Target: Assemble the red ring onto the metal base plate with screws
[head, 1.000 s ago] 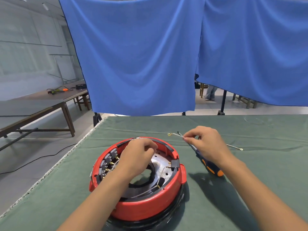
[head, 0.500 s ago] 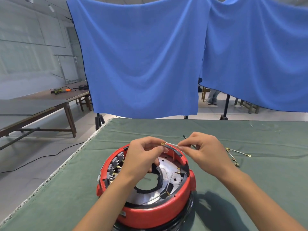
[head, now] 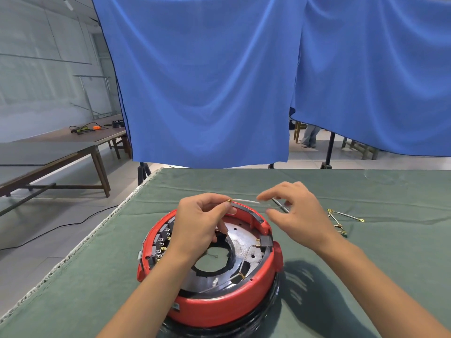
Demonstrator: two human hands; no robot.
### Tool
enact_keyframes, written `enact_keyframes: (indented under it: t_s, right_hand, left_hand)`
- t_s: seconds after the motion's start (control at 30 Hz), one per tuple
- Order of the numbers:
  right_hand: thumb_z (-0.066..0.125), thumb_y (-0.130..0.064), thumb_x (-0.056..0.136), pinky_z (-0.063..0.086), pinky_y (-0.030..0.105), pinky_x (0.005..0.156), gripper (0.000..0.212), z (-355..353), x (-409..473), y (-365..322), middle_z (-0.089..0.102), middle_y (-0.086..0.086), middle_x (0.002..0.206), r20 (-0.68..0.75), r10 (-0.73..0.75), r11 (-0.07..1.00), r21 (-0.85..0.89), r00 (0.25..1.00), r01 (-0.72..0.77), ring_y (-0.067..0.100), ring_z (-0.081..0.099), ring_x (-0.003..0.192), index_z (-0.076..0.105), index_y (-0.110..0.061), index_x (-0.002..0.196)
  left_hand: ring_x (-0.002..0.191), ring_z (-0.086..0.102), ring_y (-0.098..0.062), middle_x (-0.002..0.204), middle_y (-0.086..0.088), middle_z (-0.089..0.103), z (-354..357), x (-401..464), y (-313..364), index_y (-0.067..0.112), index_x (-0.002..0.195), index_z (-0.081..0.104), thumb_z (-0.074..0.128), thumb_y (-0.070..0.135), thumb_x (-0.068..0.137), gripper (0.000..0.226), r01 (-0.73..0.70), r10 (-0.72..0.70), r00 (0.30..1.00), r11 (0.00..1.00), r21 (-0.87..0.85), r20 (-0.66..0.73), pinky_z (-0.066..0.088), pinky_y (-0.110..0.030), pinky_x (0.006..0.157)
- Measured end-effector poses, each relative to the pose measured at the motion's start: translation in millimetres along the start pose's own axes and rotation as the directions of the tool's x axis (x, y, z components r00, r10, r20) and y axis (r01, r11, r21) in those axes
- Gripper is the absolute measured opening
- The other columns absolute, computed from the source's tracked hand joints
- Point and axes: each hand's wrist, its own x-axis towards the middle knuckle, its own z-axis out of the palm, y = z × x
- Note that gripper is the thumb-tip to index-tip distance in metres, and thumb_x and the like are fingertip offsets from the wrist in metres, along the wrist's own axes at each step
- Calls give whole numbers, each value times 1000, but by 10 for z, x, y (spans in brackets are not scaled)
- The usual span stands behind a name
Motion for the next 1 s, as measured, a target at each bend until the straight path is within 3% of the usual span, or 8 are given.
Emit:
enact_keyframes:
  t_s: [0.07,0.23,0.4,0.53,0.63,0.73,0.87,1.0]
  right_hand:
    - [58,-1,75,36,12,79,40,-32,18,42,62,-17,102,-14,63,996,68,998,-61,4,49,99,65,-30,102]
    - [44,12,79,51,28,72,41,-125,81,152,69,-2,93,-18,326,889,347,945,-300,15,64,85,65,-15,100]
    - [31,18,81,58,28,58,44,-111,94,162,71,16,94,251,458,576,647,853,-500,22,72,75,66,-4,96]
    - [23,12,78,59,31,60,46,-160,123,235,70,24,100,449,444,138,821,776,-554,33,71,87,61,8,102]
    - [24,9,75,59,31,58,47,-177,124,281,69,26,102,488,437,2,840,756,-543,36,71,88,59,10,105]
    - [26,6,80,58,31,57,42,-152,138,306,70,21,101,410,510,82,852,756,-518,31,71,84,62,4,101]
    - [45,-5,88,52,27,58,24,-122,127,282,70,6,94,195,596,477,694,779,-539,18,64,78,69,-10,93]
    - [59,-4,84,44,22,71,22,-52,62,167,67,-3,91,-11,374,863,369,927,-344,13,54,84,69,-23,83]
  left_hand:
    - [43,58,-14,70,0,74,-16,8,-8,17,80,70,63,2,87,18,-18,18,1000,1000,-4,-24,42,-22,34]
    - [43,60,-15,70,1,74,-29,32,-35,18,81,71,63,1,87,19,-23,23,998,1000,-4,-60,44,-23,35]
    - [44,61,-16,71,2,74,-31,34,-42,18,84,71,62,2,88,19,-26,27,997,1000,11,-71,46,-23,36]
    - [43,61,-18,72,1,74,-39,37,-54,14,87,68,58,3,90,15,-23,24,995,1000,8,-97,46,-24,36]
    - [43,59,-18,71,-1,73,-48,47,-59,11,86,66,57,3,90,13,-10,8,994,1000,-9,-110,45,-24,37]
    - [43,58,-17,71,-4,73,-66,61,-63,11,84,65,57,2,90,14,13,-21,991,998,-62,-132,44,-25,36]
    - [44,59,-18,71,-4,73,-86,67,-65,12,83,67,59,2,89,14,3,-12,990,998,-64,-138,45,-25,37]
    - [45,61,-16,66,-5,72,-47,33,-36,22,77,74,67,2,83,22,-28,26,996,999,-17,-82,47,-25,38]
